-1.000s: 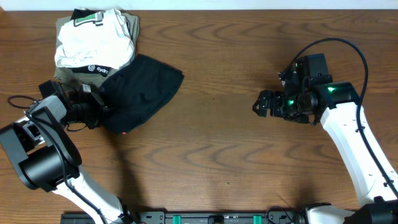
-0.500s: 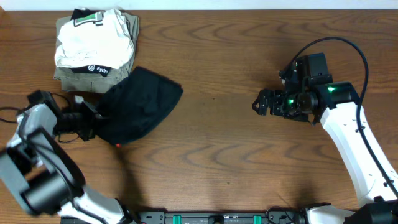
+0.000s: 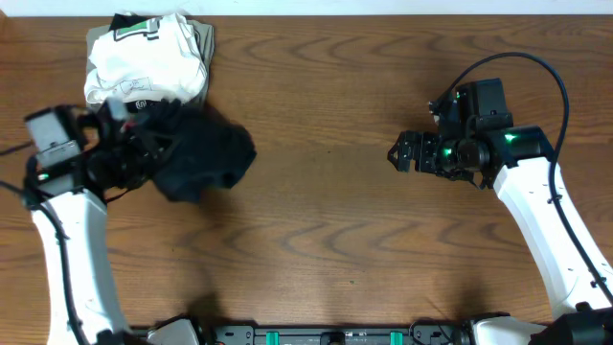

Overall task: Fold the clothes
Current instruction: 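Lift the black leggings bundle onto the top of the clothes stack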

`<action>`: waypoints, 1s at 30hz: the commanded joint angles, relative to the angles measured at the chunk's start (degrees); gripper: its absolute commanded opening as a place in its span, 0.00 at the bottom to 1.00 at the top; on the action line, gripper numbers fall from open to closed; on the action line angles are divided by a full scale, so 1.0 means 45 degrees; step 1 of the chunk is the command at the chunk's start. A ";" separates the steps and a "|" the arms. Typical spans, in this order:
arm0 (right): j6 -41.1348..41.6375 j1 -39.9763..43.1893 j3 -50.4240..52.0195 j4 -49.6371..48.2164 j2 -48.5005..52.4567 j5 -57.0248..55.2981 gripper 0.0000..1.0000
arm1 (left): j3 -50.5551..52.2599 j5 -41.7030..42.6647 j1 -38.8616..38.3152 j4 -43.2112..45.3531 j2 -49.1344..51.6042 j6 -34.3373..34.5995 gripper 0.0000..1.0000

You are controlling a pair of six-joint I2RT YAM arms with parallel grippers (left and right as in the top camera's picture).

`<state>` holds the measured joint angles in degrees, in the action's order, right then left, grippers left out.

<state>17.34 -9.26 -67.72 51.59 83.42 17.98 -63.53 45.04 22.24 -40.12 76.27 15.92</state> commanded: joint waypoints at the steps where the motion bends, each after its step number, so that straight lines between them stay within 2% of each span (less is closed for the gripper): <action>1: -0.0291 -0.0121 0.0005 -0.0010 0.0039 -0.0049 0.99 | -0.0393 0.0175 -0.1190 0.0777 -0.0282 0.0481 0.06; 6: -0.0554 -0.0121 0.0005 0.0068 0.0039 -0.0049 0.99 | -0.0393 0.0010 -0.2837 0.3099 -0.0233 0.0918 0.06; 12: -0.0733 -0.0117 0.0005 0.0155 0.0039 -0.0155 0.99 | -0.0593 -0.1481 -0.4085 0.5304 -0.0209 0.1253 0.06; 20: -0.0733 -0.0117 0.0005 0.0427 0.0039 -0.0325 0.99 | -0.1535 -0.3385 -0.4308 0.7227 0.1336 0.1307 0.06; 26: -0.0733 -0.0117 0.0005 0.0787 0.0039 -0.0729 0.99 | -0.3648 -0.5076 -0.4289 0.7655 0.3400 0.1341 0.06; 30: -0.0724 -0.0117 0.0005 0.0874 0.0039 -0.0947 0.99 | -0.5382 -0.5275 -0.4158 0.7995 0.4546 0.1350 0.06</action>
<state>14.81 -9.26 -67.72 55.46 83.42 15.25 -80.97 24.36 2.96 -6.20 95.26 21.89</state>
